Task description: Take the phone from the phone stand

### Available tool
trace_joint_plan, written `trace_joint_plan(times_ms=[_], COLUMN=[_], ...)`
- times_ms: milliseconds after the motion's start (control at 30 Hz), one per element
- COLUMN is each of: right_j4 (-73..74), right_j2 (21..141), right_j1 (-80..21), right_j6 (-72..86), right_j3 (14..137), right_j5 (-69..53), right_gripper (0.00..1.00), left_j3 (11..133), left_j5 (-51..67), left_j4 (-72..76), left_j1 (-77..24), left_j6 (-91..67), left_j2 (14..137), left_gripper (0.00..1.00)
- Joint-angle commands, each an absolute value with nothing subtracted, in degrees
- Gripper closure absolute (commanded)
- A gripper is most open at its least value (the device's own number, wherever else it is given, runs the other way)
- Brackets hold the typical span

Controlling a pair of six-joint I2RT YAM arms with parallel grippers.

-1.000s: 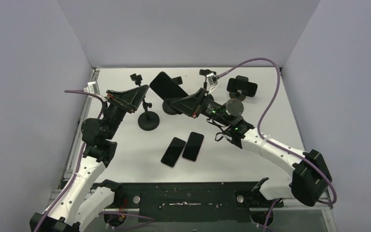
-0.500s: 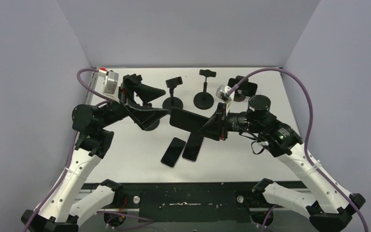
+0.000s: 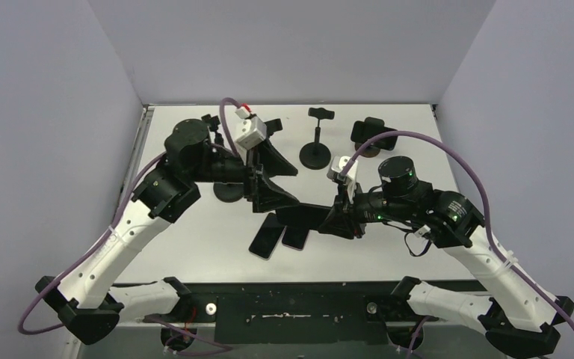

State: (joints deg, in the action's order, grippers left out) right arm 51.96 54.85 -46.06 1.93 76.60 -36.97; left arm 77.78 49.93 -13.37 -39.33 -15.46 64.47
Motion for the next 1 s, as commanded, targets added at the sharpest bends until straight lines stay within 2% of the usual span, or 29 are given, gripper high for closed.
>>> trace_joint_plan(times_ms=[0, 167, 367, 567, 667, 800, 967], right_j4=[52.79, 53.04, 52.48, 53.21, 53.42, 53.16, 51.99], right_j2=[55.26, 56.64, 58.2, 58.24, 57.81, 57.44, 57.35], right_j1=[-46.78, -47.89, -48.58, -49.08, -49.31, -49.4, -49.41], right_j6=[-1.3, -2.07, -2.54, -3.66, -3.93, -4.21, -4.47], right_j3=[80.85, 82.06, 82.9, 83.67, 83.59, 83.5, 83.02], right_j5=[-33.25, -32.89, -34.1, -33.55, -33.44, -34.55, -37.57], right_gripper=[1.0, 1.0, 1.0, 1.0, 1.0, 1.0, 1.0], left_j3=[84.03, 85.16, 83.67, 82.57, 81.13, 78.58, 76.9], left_j5=[46.55, 39.2, 37.46, 38.86, 39.17, 41.54, 43.61], left_j4=[-29.37, -37.85, -38.06, -38.38, -37.79, -36.24, -33.94], left_j1=[-43.95, -49.45, -50.43, -50.62, -50.62, -50.63, -50.63], left_j6=[-3.69, 3.57, 5.73, 6.86, 6.73, 6.05, 5.22], left_j2=[67.98, 70.29, 70.22, 69.35, 68.32, 67.94, 67.71], left_gripper=[0.24, 0.24, 0.26, 0.43, 0.49, 0.65, 1.0])
